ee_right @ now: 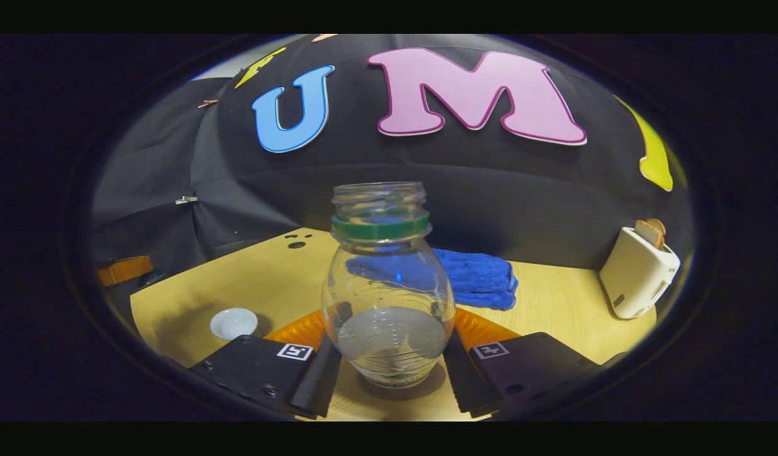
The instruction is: Open the teacup lid with one hand, grasp the water bottle and pour water into the teacup with the other hand; after pouring, place the water bottle on the coaster and then close the teacup lid.
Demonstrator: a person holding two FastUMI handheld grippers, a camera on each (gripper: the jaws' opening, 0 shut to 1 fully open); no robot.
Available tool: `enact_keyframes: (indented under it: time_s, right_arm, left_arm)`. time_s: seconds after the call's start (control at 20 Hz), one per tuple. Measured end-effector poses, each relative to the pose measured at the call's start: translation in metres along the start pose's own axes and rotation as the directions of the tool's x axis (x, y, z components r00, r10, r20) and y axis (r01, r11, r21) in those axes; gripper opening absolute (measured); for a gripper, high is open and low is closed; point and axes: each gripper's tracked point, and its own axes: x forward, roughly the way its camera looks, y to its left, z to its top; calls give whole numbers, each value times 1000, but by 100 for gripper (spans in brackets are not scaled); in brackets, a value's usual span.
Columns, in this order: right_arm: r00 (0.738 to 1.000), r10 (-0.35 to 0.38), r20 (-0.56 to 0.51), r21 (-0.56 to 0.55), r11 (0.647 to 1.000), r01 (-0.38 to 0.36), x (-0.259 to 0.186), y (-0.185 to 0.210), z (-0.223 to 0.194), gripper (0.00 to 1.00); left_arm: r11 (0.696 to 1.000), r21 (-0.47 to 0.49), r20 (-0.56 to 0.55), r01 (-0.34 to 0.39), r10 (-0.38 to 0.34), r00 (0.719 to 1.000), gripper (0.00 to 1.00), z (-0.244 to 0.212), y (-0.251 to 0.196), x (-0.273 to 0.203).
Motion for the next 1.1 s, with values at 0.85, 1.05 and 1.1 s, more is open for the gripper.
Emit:
enact_keyframes:
  time_s: [0.85, 1.05, 1.1]
  right_arm:
    - [999, -40, -7, 4, 999, 40, -3, -14, -11, 100]
    - [999, -47, 4, 33, 998, 47, -11, -14, -9, 100]
    - [999, -48, 1, 28, 998, 48, -13, -14, -11, 100]
  left_arm:
    - [995, 33, -61, 89, -87, 994, 24, -34, -42, 6]
    - [995, 52, -49, 86, -84, 995, 28, -29, -42, 7]
    - [995, 50, -48, 88, -85, 995, 28, -28, -42, 7]
